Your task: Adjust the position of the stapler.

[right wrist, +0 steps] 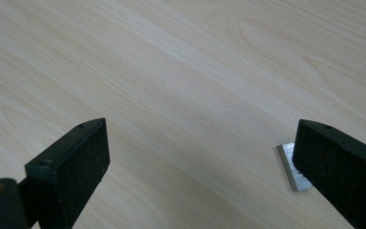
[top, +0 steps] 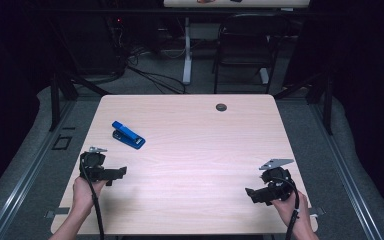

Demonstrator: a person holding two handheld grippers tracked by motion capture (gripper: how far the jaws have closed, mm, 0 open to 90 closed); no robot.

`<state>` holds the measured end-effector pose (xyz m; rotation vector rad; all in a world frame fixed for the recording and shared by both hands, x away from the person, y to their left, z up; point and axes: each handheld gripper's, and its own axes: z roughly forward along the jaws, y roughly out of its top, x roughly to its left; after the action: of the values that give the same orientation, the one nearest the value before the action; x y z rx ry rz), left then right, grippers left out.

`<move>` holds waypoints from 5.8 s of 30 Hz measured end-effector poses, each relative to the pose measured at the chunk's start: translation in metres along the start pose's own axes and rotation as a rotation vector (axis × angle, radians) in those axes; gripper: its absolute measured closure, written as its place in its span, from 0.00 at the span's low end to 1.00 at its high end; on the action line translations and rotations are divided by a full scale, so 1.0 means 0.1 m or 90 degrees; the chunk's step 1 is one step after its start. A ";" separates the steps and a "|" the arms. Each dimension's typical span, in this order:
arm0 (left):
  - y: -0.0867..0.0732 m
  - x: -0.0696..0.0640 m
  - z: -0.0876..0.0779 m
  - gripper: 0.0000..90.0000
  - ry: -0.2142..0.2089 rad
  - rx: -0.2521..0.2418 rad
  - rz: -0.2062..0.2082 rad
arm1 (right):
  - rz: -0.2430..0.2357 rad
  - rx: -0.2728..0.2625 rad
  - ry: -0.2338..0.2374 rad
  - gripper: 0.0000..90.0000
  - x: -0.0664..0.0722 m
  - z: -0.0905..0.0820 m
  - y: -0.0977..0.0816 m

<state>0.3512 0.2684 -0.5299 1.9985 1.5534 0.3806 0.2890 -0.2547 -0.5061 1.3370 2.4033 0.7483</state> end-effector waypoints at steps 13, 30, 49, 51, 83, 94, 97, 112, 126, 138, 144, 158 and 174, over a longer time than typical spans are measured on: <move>0.08 -0.02 0.05 0.00 0.017 -0.025 0.023 | -0.023 0.006 -0.002 0.07 0.05 0.02 0.01; 0.37 0.21 0.28 0.22 0.040 -0.060 0.003 | -0.029 0.016 0.001 0.08 0.04 0.07 0.03; 0.69 0.67 0.46 0.81 0.056 -0.095 0.005 | -0.050 0.022 0.004 0.09 0.05 0.08 0.04; 0.73 0.75 0.51 0.86 0.050 -0.090 0.004 | -0.052 0.021 0.005 0.09 0.06 0.08 0.04; 1.42 1.11 0.88 1.00 0.032 -0.012 0.146 | -0.070 0.023 0.007 0.08 0.11 0.08 0.08; 1.44 1.07 0.95 1.00 0.019 0.042 0.182 | -0.075 0.024 0.011 0.08 0.12 0.08 0.07; 1.44 1.07 0.95 1.00 0.018 0.043 0.186 | -0.076 0.026 0.015 0.08 0.13 0.09 0.08; 1.46 0.94 0.98 1.00 0.005 0.053 0.232 | -0.086 0.042 0.024 0.08 0.16 0.15 0.12; 1.48 0.76 1.01 1.00 -0.026 0.065 0.263 | -0.086 0.048 0.026 0.08 0.16 0.15 0.12; 1.50 0.54 1.05 1.00 -0.054 0.072 0.298 | -0.088 0.046 0.030 0.08 0.17 0.15 0.11; 1.50 0.46 1.08 1.00 -0.068 0.068 0.307 | -0.089 0.049 0.033 0.08 0.18 0.15 0.11; 1.49 0.20 1.12 1.00 -0.104 0.066 0.336 | -0.094 0.053 0.032 0.08 0.20 0.18 0.11; 1.48 -0.02 1.16 1.00 -0.141 0.060 0.356 | -0.094 0.055 0.031 0.08 0.21 0.18 0.11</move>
<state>0.5304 0.2122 -0.5342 2.4404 0.8775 0.2881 0.2945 -0.2271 -0.5149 1.1690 2.5659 0.6526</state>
